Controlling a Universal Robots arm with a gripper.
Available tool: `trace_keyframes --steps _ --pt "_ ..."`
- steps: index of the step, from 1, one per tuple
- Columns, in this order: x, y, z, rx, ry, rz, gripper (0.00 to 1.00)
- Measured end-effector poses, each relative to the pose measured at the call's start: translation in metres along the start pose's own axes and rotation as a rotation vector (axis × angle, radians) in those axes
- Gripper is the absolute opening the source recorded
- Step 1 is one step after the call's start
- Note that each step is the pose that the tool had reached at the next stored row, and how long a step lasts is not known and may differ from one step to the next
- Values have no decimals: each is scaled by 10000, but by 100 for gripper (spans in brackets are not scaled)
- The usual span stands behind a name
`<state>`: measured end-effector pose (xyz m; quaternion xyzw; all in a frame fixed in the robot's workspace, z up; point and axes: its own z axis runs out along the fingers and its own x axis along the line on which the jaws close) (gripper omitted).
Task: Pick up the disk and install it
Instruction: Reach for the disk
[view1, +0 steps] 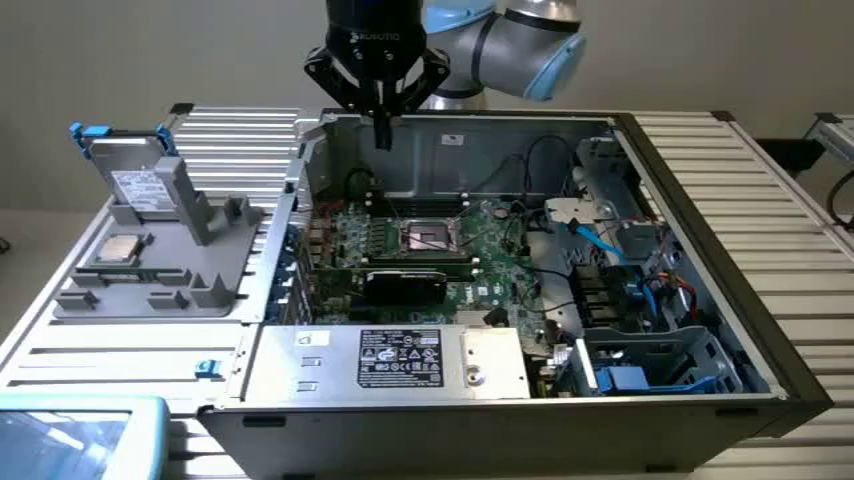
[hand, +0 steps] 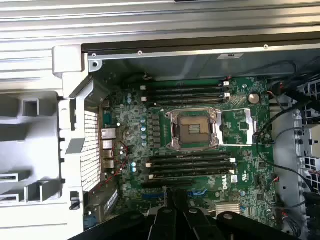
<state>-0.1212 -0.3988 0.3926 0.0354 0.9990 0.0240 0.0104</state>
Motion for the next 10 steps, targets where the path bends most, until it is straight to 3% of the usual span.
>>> trace_keyframes --steps 10 --pt "0 0 0 0 0 0 11"
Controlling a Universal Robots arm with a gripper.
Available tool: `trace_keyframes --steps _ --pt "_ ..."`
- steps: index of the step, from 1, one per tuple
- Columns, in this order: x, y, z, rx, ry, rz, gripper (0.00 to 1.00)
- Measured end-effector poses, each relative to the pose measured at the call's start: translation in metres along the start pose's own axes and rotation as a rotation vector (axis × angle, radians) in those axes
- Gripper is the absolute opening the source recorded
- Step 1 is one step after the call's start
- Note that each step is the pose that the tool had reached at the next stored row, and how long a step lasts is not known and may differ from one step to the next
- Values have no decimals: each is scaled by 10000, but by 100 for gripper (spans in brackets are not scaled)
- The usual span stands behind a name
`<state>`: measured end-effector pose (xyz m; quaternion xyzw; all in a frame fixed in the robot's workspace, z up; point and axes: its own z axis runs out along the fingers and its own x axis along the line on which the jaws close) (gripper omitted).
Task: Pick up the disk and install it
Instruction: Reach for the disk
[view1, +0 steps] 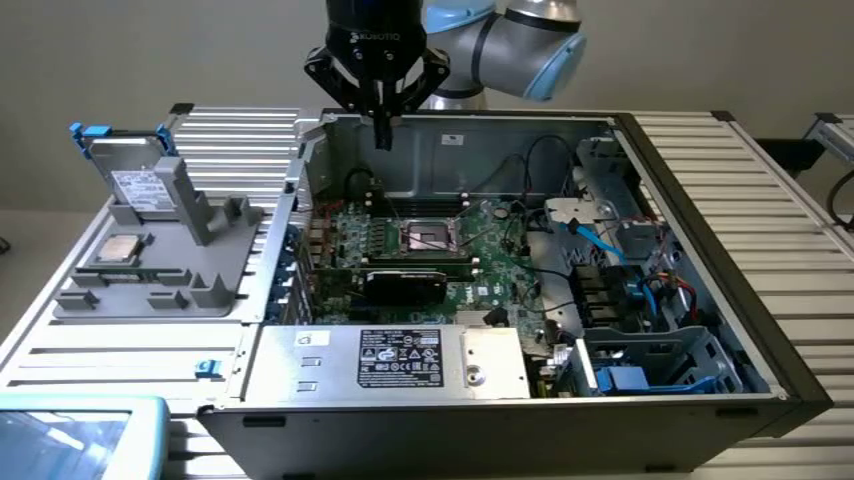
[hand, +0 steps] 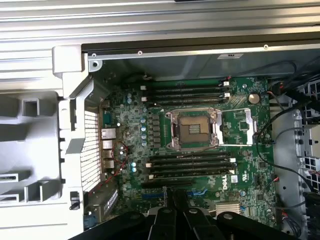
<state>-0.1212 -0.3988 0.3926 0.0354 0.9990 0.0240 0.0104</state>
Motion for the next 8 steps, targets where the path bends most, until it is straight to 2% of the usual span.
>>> trace_keyframes --steps 4,8 --pt "12 2 0 -1 1 1 11" --pt "127 33 -1 -1 0 -1 11"
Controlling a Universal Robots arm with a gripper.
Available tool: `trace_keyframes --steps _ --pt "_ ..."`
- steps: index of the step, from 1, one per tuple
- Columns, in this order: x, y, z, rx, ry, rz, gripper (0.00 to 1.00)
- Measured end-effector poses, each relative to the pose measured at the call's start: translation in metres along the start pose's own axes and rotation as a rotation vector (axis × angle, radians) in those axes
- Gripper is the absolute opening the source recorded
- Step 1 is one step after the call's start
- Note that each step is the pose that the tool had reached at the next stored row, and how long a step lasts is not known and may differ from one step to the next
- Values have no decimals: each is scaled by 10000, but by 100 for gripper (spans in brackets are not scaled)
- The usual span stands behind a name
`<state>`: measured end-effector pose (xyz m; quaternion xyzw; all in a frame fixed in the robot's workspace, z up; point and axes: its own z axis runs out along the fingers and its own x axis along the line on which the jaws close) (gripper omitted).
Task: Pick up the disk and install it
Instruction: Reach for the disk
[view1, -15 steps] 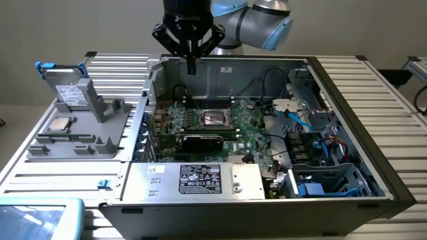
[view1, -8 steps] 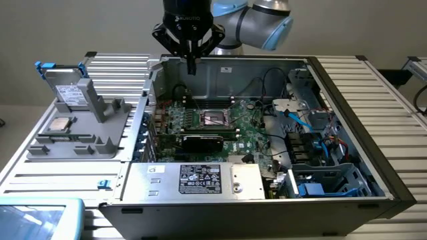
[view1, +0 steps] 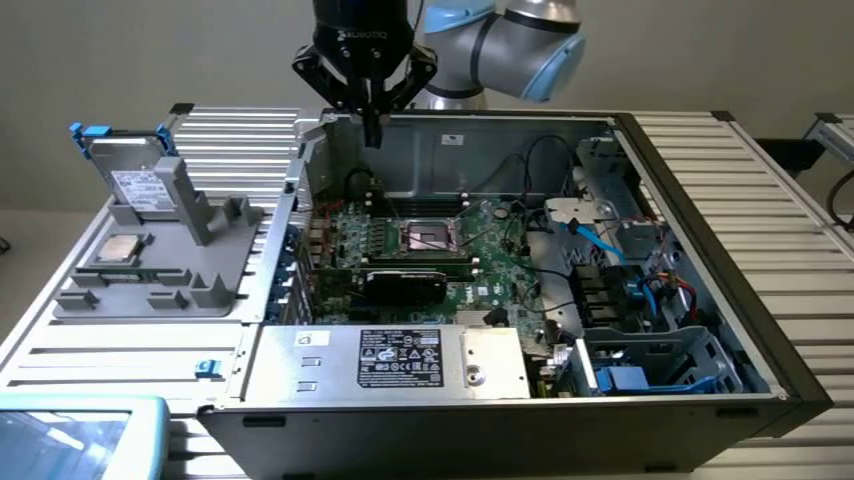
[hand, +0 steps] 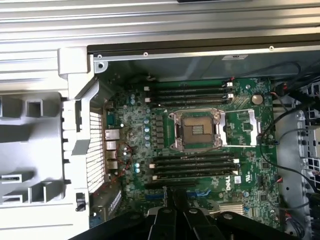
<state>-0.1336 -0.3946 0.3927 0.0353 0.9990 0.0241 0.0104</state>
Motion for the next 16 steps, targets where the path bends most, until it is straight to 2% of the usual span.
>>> trace_keyframes --steps 16 --pt "572 232 0 1 5 -23 11"
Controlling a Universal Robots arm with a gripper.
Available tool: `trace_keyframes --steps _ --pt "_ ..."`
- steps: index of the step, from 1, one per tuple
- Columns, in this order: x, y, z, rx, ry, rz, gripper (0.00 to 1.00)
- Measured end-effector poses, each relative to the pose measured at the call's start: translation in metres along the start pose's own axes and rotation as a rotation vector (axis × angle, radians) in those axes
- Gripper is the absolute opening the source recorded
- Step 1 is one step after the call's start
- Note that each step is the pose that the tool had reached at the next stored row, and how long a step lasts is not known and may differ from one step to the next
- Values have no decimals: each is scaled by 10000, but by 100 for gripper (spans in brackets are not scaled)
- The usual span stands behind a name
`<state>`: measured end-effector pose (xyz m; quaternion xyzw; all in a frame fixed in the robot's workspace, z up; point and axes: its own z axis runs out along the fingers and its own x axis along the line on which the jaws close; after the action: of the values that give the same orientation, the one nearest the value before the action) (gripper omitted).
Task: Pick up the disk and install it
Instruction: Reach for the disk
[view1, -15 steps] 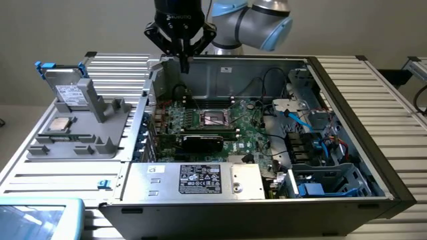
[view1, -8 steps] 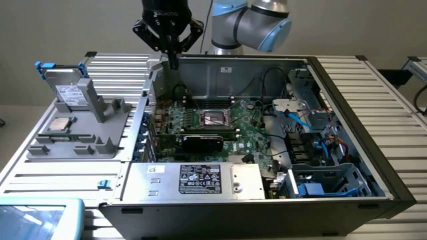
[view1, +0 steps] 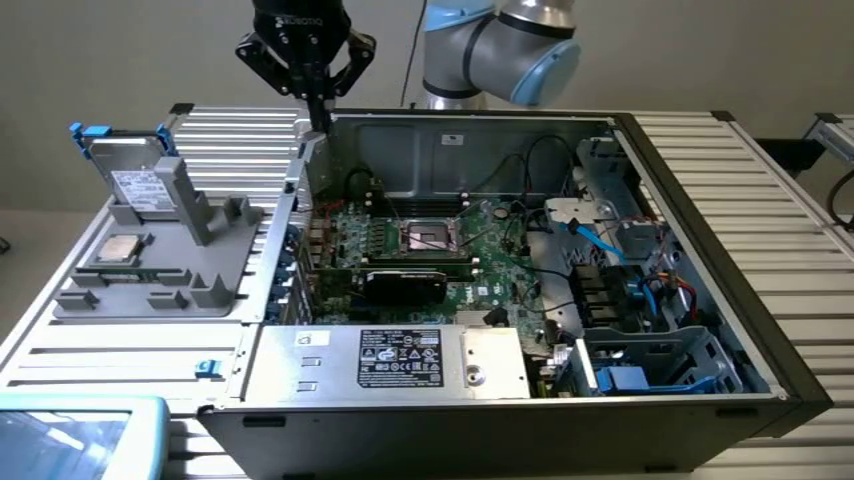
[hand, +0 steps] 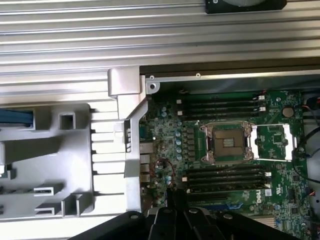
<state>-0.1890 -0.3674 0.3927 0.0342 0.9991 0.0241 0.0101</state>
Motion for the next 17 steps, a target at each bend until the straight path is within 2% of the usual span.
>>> trace_keyframes --steps 17 --pt "778 122 -8 0 4 -3 11"
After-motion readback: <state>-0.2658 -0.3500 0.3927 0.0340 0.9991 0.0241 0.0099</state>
